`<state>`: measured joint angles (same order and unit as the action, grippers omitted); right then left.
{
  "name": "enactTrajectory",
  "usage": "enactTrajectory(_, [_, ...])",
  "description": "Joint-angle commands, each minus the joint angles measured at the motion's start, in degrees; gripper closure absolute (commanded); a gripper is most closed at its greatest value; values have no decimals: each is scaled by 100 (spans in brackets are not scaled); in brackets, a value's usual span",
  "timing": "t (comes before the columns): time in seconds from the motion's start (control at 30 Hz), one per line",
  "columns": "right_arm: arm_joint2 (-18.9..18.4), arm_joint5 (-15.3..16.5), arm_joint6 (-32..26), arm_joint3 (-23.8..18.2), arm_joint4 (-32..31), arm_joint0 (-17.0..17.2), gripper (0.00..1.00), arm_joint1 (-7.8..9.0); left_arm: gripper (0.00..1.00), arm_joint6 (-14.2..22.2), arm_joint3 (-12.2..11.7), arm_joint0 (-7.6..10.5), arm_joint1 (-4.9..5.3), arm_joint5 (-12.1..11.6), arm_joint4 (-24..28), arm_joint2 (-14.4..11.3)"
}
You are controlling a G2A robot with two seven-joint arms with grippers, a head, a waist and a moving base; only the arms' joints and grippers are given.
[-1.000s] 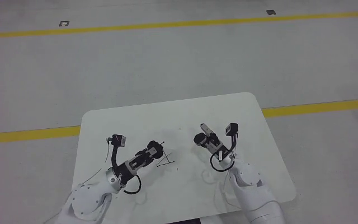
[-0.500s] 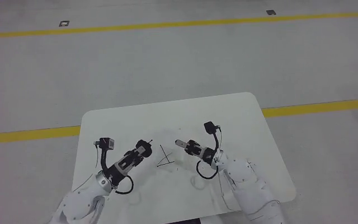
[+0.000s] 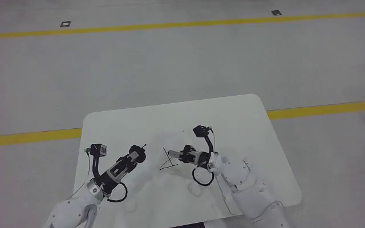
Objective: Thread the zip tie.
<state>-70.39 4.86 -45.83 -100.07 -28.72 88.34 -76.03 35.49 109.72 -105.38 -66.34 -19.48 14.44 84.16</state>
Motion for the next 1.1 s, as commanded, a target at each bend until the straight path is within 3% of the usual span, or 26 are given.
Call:
enactTrajectory(0.0, [355,-553,-134,-23,-534,-184,0,-22,100,0,0,0,0,0,0,0])
enactTrajectory(0.1, [776,-1136,-278,-90,-1003,-403,0,-59,100,0,0,0,0,0,0,0])
enactTrajectory(0.23, [1045,-1806,-288,-337,-1814,-490,0,-58,100,0,0,0,0,0,0,0])
enactTrajectory(0.53, [1117,-1790,-185,-334,-1925,-473,0,-59,100,0,0,0,0,0,0,0])
enactTrajectory(0.6, [1222,-1944,-246,-324,-2226,-517,0,-56,100,0,0,0,0,0,0,0])
enactTrajectory(0.67, [1384,-2324,-391,-382,-2616,-578,0,-67,100,0,0,0,0,0,0,0])
enactTrajectory(0.73, [1481,-2434,-508,-370,-2849,-639,0,-79,100,0,0,0,0,0,0,0])
enactTrajectory(0.97, [1464,-2434,-853,-352,-3649,-661,0,-267,100,-122,-40,50,-1,60,-22,-9])
enactTrajectory(1.07, [1426,-2434,-929,-305,-3792,-650,0,-373,100,-262,-118,14,18,53,-53,142])
